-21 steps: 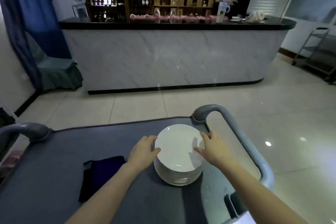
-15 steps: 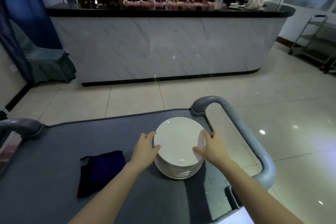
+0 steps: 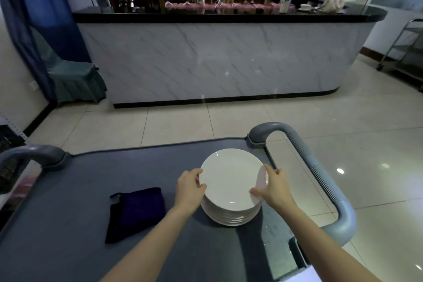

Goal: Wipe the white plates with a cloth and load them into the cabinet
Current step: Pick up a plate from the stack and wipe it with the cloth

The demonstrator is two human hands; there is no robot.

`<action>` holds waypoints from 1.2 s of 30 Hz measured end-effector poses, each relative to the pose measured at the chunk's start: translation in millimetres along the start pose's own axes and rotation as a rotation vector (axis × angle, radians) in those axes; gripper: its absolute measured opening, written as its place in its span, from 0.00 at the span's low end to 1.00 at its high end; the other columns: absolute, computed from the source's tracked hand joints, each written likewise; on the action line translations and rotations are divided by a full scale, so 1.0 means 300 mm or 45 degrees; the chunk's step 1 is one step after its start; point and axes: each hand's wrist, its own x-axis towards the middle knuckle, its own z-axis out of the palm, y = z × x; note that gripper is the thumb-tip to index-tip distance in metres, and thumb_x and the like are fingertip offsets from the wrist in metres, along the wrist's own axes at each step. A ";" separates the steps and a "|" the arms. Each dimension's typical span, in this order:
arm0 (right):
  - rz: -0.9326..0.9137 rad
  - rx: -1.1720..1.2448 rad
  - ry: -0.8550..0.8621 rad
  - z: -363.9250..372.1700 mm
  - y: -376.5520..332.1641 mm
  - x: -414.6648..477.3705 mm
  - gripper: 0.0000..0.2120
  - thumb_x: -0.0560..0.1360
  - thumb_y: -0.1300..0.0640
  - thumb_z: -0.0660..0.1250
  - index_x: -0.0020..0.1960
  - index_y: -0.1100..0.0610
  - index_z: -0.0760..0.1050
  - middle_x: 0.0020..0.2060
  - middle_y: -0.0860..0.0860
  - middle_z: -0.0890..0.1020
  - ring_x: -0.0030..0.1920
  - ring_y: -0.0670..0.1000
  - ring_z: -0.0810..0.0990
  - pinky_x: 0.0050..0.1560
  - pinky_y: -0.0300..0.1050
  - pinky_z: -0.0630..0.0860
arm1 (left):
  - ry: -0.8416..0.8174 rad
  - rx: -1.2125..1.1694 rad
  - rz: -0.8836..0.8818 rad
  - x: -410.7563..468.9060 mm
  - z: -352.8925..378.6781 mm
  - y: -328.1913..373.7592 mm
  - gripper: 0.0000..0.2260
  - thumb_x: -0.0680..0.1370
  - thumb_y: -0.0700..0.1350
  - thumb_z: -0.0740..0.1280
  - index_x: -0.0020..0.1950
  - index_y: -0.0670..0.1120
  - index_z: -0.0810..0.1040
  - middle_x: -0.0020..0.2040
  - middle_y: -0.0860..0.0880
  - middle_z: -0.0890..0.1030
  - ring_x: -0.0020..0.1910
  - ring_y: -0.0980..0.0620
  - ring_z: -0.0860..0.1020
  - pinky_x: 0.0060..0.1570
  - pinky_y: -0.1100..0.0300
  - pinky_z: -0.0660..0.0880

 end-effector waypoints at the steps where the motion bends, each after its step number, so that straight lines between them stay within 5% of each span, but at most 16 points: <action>1: -0.001 0.012 -0.001 0.000 0.002 0.000 0.39 0.66 0.53 0.79 0.71 0.57 0.66 0.61 0.58 0.69 0.61 0.58 0.71 0.62 0.46 0.69 | 0.016 -0.007 -0.003 -0.004 0.000 0.000 0.20 0.74 0.38 0.68 0.66 0.47 0.77 0.51 0.48 0.77 0.47 0.50 0.79 0.54 0.57 0.76; 10: -0.019 0.226 -0.001 -0.007 0.034 0.016 0.20 0.64 0.61 0.79 0.51 0.57 0.73 0.54 0.61 0.77 0.47 0.56 0.74 0.42 0.42 0.70 | 0.119 0.030 -0.048 -0.034 0.001 0.010 0.19 0.75 0.39 0.68 0.64 0.52 0.78 0.51 0.50 0.80 0.47 0.53 0.79 0.51 0.58 0.76; 17: -0.062 0.389 0.008 -0.035 -0.009 0.030 0.24 0.68 0.63 0.75 0.62 0.58 0.75 0.55 0.59 0.77 0.57 0.59 0.76 0.57 0.56 0.77 | 0.167 -0.068 -0.012 -0.001 -0.031 0.040 0.22 0.74 0.35 0.67 0.67 0.48 0.77 0.54 0.49 0.77 0.49 0.54 0.74 0.53 0.62 0.70; 22: -0.141 0.606 -0.039 -0.025 -0.068 0.038 0.21 0.75 0.62 0.68 0.67 0.55 0.71 0.59 0.55 0.78 0.58 0.57 0.77 0.57 0.57 0.77 | 0.163 -0.236 -0.114 0.009 -0.087 0.019 0.22 0.73 0.35 0.68 0.67 0.45 0.77 0.51 0.49 0.80 0.49 0.50 0.79 0.52 0.49 0.81; 26: 0.000 0.889 -0.126 0.037 -0.169 0.034 0.24 0.82 0.55 0.58 0.76 0.45 0.58 0.63 0.48 0.69 0.61 0.57 0.72 0.42 0.53 0.82 | 0.200 -0.368 -0.160 -0.011 -0.149 -0.025 0.21 0.73 0.35 0.70 0.65 0.47 0.78 0.49 0.51 0.81 0.49 0.49 0.81 0.47 0.49 0.82; 32: 0.059 1.119 -0.150 0.150 -0.293 0.060 0.13 0.83 0.55 0.54 0.63 0.41 0.70 0.59 0.49 0.76 0.54 0.56 0.77 0.38 0.53 0.82 | 0.233 -0.540 -0.112 -0.027 -0.296 -0.125 0.15 0.73 0.38 0.73 0.56 0.52 0.80 0.50 0.49 0.82 0.40 0.51 0.83 0.39 0.59 0.82; 36: 0.048 1.146 -0.235 0.225 -0.348 0.080 0.15 0.83 0.56 0.55 0.64 0.45 0.75 0.59 0.53 0.79 0.57 0.60 0.79 0.39 0.51 0.80 | 0.209 -0.440 -0.090 -0.014 -0.395 -0.256 0.15 0.74 0.44 0.74 0.58 0.56 0.78 0.49 0.53 0.82 0.44 0.54 0.83 0.45 0.59 0.81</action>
